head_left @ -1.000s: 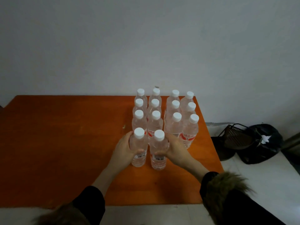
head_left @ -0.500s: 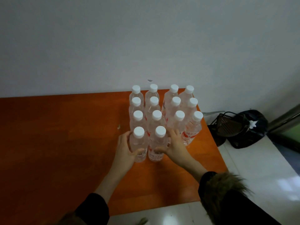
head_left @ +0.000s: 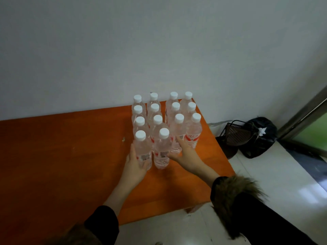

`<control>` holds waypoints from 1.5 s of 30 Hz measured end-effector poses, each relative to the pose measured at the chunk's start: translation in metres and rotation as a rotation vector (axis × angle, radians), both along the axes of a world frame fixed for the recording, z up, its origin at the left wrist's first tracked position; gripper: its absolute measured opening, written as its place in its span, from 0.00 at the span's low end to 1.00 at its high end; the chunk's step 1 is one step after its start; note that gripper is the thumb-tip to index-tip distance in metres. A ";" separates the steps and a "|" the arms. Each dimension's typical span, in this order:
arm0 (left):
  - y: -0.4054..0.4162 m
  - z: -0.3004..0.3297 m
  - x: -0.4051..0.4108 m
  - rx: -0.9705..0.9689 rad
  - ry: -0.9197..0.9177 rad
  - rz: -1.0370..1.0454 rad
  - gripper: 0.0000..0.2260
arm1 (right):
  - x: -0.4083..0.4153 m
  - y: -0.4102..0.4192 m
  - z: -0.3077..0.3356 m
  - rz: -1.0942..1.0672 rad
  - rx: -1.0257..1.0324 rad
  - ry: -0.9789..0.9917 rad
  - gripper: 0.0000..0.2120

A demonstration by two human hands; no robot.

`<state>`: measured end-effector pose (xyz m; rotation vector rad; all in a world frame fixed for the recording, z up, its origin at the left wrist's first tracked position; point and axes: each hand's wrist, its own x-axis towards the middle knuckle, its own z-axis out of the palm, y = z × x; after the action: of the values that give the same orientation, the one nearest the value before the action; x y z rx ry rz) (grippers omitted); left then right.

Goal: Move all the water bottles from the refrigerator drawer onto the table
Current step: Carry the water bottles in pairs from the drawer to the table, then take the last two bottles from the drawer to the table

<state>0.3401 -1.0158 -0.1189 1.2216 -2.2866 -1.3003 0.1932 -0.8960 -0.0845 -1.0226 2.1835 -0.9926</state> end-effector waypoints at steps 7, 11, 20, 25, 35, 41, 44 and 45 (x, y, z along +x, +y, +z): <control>0.102 0.031 -0.015 -0.237 -0.014 -0.271 0.32 | 0.008 0.124 0.037 -0.056 0.026 0.242 0.33; 0.183 0.063 -0.036 -0.462 0.003 -0.495 0.32 | 0.012 0.232 0.053 -0.175 0.131 0.374 0.35; 0.388 0.124 -0.094 -0.815 0.069 -0.989 0.30 | 0.042 0.504 0.106 -0.590 0.467 0.756 0.36; 0.503 0.159 -0.127 -0.903 0.264 -1.173 0.35 | 0.067 0.635 0.136 -0.861 0.555 0.783 0.37; 0.754 0.148 -0.170 -0.892 0.424 -1.511 0.30 | 0.118 0.845 0.122 -1.324 0.666 0.611 0.37; 0.894 0.138 -0.197 -0.832 0.476 -1.650 0.29 | 0.122 0.956 0.120 -1.444 0.801 0.498 0.36; 0.957 0.133 -0.203 -0.776 0.501 -1.753 0.28 | 0.129 1.002 0.115 -1.504 0.821 0.448 0.36; 0.977 0.131 -0.203 -0.767 0.495 -1.793 0.28 | 0.132 1.017 0.112 -1.526 0.823 0.428 0.36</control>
<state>0.1370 -0.0393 0.0123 -1.5337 -2.6320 -0.5055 0.3252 0.1207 0.0277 1.0920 3.1415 -0.1513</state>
